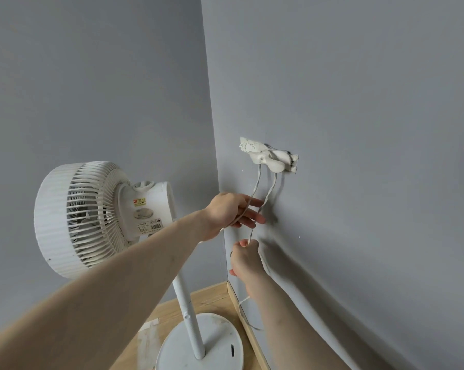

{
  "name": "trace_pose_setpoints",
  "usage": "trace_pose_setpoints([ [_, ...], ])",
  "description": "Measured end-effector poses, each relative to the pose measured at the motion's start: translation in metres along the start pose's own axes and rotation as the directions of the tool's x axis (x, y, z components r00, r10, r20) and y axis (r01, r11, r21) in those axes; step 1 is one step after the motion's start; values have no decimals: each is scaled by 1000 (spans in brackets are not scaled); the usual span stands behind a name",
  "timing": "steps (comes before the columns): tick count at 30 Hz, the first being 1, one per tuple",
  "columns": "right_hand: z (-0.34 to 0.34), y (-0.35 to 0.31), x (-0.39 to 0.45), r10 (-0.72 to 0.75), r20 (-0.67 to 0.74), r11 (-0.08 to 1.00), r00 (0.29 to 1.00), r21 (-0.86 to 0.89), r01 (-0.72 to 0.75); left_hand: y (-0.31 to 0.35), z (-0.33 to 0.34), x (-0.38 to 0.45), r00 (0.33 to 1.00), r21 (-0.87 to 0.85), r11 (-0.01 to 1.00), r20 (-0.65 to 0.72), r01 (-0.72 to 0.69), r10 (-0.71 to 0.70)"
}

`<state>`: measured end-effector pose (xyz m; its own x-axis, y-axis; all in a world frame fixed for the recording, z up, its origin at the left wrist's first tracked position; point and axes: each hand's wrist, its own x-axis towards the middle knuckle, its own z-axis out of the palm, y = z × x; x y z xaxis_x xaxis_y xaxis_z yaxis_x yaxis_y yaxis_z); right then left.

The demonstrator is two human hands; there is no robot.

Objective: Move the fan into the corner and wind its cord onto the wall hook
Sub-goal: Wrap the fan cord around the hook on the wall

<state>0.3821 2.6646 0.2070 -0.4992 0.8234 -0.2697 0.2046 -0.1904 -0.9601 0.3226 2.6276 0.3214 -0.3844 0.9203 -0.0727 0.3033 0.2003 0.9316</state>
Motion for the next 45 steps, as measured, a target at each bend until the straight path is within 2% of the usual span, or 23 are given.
trace_pose_setpoints([
  [4,-7,2,-5,-53,-23,999,998,-5,53,2,2,2,999,40,999,38,8,-9],
  [9,-19,-2,-16,-191,-73,981,979,24,193,1,5,9,998,-5,1000,-57,-17,17],
  [12,-30,-10,-37,-279,-187,951,942,79,297,4,4,11,990,-61,998,-140,-30,21],
  [16,-34,-15,-56,-441,-230,886,868,46,462,8,0,16,980,-98,995,-198,-26,7],
  [20,-39,-21,-69,-474,-275,858,836,69,509,20,-6,26,969,-118,993,-246,-13,-16],
  [23,-43,-26,-78,-484,-283,848,828,82,523,34,-16,35,950,-114,992,-311,-54,16],
  [26,-47,-32,-84,-502,-276,839,820,72,539,53,-26,42,920,-56,991,-380,-122,92],
  [28,-49,-36,-86,-522,-271,833,809,45,552,65,-31,44,887,43,984,-426,-176,177],
  [31,-50,-41,-88,-538,-270,825,799,26,565,80,-39,42,785,336,924,-516,-183,343],
  [34,-52,-46,-93,-549,-277,815,789,29,578,96,-43,35,671,451,878,-602,-161,432],
  [39,-56,-49,-101,-553,-277,807,786,57,588,118,-52,26,645,533,842,-615,-84,454],
  [45,-61,-46,-111,-559,-300,805,773,25,592,145,-68,11,623,539,837,-624,-94,471],
])
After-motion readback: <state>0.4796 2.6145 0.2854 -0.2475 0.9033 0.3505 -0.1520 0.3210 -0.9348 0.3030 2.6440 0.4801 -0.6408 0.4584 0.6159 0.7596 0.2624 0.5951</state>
